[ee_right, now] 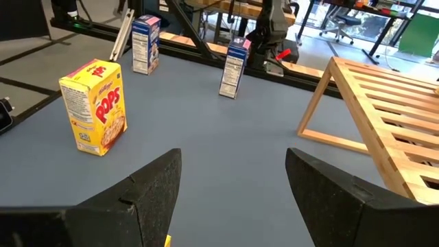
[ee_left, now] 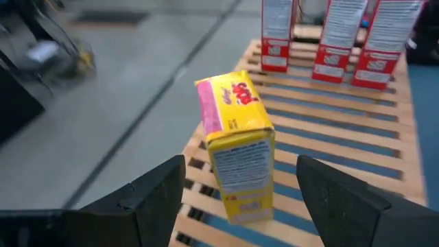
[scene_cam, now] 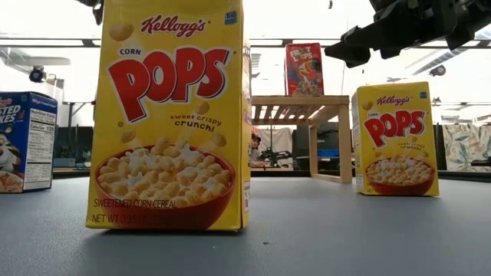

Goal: Stack cereal on shelf
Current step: Put the top yellow cereal box on the shelf

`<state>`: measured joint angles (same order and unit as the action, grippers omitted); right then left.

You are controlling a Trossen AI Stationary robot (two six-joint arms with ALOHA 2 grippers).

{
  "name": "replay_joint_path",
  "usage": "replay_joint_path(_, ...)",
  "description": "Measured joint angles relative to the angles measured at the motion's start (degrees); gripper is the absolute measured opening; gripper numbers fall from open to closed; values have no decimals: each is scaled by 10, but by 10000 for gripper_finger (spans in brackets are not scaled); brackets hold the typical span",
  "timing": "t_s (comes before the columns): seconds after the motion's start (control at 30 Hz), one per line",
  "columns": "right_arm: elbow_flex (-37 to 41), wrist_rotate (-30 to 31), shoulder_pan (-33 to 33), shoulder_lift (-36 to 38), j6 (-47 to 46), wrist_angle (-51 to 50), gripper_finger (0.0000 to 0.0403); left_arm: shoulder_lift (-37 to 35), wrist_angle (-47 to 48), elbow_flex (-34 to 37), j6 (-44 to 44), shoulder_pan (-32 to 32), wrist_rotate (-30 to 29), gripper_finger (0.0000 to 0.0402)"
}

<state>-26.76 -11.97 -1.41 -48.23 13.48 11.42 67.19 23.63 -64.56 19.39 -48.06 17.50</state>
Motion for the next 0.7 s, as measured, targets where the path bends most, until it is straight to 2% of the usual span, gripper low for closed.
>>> replay_joint_path(0.13,0,0,0,0,5,4,251,-28,-132,95,-23,0,0,263)
replay_joint_path(0.3,0,0,0,0,0,9,251,-34,-214,159,-47,0,-1,282)
replay_joint_path(0.57,0,0,0,0,2,9,251,-10,-242,176,-79,0,-4,339)
replay_joint_path(0.7,0,0,0,0,2,9,251,12,-254,176,-97,0,-4,355)
